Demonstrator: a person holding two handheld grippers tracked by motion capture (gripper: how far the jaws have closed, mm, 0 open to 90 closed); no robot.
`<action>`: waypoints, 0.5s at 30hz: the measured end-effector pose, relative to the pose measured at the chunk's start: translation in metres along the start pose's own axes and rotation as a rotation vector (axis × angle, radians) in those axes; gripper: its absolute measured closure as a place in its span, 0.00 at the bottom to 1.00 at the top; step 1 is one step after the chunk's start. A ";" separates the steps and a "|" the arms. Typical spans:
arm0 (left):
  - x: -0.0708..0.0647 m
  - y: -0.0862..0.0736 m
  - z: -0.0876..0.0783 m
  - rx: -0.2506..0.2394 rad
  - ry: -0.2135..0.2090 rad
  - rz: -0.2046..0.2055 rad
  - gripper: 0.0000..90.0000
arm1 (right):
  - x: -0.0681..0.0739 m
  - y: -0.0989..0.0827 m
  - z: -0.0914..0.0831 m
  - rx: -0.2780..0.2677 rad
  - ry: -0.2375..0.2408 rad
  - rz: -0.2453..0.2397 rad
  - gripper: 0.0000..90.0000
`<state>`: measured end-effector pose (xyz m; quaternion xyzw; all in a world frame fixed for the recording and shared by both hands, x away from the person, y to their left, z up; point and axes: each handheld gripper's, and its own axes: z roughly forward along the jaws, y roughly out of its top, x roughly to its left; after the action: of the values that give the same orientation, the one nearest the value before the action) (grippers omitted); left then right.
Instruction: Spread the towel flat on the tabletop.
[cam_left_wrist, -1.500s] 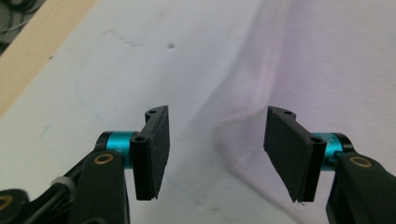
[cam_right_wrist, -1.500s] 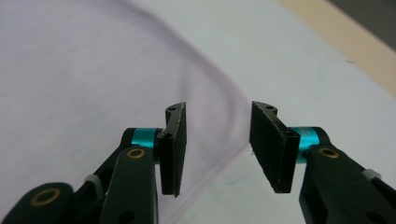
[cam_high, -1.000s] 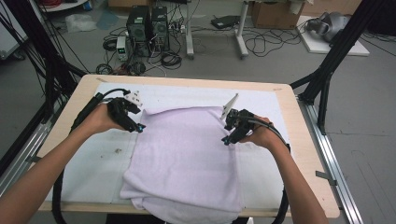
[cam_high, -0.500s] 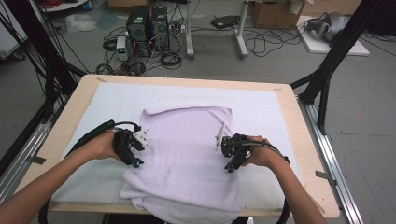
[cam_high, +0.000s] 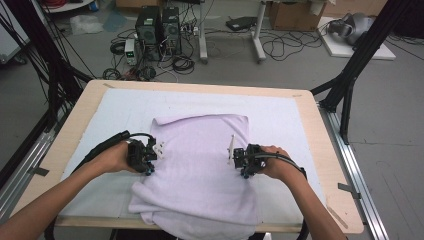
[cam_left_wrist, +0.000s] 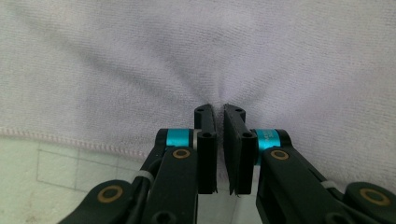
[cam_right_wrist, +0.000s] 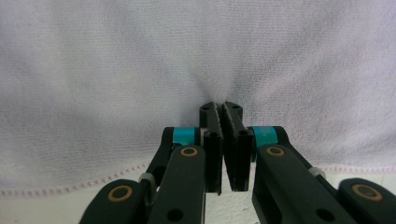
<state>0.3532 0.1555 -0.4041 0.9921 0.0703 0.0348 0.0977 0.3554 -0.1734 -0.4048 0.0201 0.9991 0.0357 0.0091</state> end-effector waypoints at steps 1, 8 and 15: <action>0.000 0.000 -0.001 -0.006 0.008 -0.005 0.94 | -0.001 -0.001 -0.001 -0.002 -0.002 0.009 0.97; 0.013 -0.004 -0.023 -0.108 0.054 -0.061 0.94 | -0.006 -0.013 -0.021 -0.127 -0.019 0.076 0.97; 0.032 -0.006 -0.040 -0.159 0.163 -0.124 0.94 | -0.019 -0.030 -0.041 -0.262 -0.091 0.160 0.97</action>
<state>0.3805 0.1738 -0.3641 0.9690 0.1360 0.1145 0.1718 0.3727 -0.2074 -0.3656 0.0998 0.9797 0.1652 0.0543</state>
